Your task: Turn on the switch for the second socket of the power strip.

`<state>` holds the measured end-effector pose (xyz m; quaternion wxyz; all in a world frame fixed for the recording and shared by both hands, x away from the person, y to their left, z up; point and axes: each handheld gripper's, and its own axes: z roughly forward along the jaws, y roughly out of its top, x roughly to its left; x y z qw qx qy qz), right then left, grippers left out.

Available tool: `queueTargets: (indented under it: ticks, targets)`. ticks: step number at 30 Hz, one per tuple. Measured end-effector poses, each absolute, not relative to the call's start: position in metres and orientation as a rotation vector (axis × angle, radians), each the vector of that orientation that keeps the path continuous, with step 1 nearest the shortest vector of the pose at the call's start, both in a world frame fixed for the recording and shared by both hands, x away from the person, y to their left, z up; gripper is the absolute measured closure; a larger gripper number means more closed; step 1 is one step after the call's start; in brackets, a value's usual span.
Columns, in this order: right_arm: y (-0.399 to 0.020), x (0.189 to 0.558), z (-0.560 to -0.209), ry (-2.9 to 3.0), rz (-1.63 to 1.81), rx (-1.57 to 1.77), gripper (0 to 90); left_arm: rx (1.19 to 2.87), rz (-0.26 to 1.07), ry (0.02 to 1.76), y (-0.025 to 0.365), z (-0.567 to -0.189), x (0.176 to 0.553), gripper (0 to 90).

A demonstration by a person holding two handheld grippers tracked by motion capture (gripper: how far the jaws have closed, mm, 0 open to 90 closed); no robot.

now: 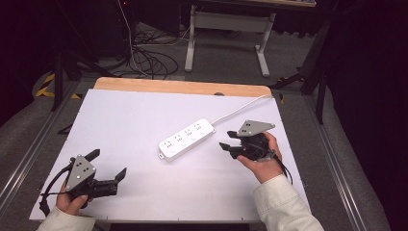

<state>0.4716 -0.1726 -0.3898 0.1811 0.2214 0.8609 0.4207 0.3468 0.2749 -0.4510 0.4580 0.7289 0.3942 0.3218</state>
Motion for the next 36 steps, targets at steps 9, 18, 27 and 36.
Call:
queueTargets:
  ticks: [9,18,27,36]
  targets:
    - [-0.152,0.486,-0.39,2.444,1.223,0.612,81.8,1.797,0.791,0.972,0.275,-0.451,0.347,0.3]
    - [-0.129,0.507,-0.4,2.46,1.225,0.62,90.0,1.802,0.788,0.974,0.275,-0.451,0.347,0.3]
    - [-0.118,0.518,-0.411,2.45,1.301,0.702,90.0,1.803,0.789,0.978,0.274,-0.452,0.348,0.3]
    - [-0.106,0.525,-0.423,2.441,1.311,0.691,90.0,1.806,0.79,0.981,0.275,-0.452,0.348,0.3]
